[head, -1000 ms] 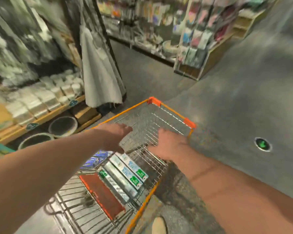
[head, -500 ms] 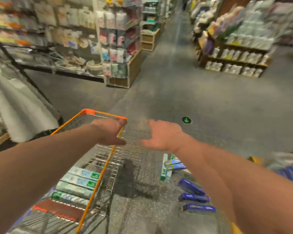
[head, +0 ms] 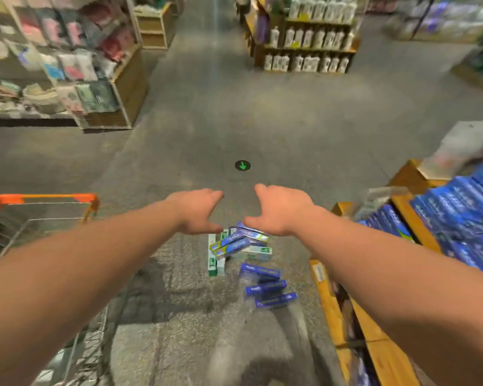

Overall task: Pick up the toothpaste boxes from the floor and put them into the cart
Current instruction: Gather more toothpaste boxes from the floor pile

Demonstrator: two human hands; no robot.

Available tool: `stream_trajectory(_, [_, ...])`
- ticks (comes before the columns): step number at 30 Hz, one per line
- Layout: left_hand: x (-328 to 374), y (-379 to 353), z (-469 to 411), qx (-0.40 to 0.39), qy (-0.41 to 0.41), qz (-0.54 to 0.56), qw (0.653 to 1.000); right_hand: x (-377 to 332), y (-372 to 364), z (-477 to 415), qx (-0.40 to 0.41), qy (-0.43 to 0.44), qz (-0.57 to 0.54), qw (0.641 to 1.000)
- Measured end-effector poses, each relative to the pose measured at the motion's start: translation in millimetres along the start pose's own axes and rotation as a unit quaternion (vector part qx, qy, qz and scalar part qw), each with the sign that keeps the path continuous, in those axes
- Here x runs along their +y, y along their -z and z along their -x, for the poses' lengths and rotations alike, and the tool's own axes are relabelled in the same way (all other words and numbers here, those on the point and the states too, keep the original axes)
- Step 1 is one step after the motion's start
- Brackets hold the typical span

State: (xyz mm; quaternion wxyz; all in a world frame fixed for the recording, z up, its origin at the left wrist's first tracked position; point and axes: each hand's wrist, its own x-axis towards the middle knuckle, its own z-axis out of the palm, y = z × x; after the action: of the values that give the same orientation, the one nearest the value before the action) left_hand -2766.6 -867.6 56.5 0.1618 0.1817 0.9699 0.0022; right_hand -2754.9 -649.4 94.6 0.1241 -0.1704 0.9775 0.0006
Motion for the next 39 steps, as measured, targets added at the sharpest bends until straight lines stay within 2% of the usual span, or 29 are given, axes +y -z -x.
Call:
stream_trajectory(6, [37.2,-25.8,-80.2,-0.039,-0.007,0.018,0.999,73.6,-30.6,-52.1,-0.039,0.000,0.004,0.999])
stream_trajectory(18, [18.8,-101.6,-245.0,-0.102,-0.062,0.040,0.992,146.6,-128.5,-152.4,-0.111,-0.077,-0.043,0.990])
stream_trajectory(23, [31.9,-157.8,-294.9,-0.106,-0.076,0.067,0.989,175.5,-193.5,-183.5,-0.138,-0.073,-0.054,0.986])
stream_trajectory(27, [55.7,-243.8,-325.4,-0.133,-0.070,0.081,0.985,193.4,-281.6,-201.4,-0.176,-0.041,-0.056,0.982])
stream_trajectory(33, [87.9,-418.1,-356.9,-0.187,-0.052,0.090,0.977,220.5,-443.8,-224.5,-0.220,0.010,-0.042,0.975])
stream_trajectory(39, [104.2,-569.1,-395.8,-0.209,-0.037,0.092,0.973,245.0,-594.5,-247.5,-0.221,0.048,-0.022,0.974])
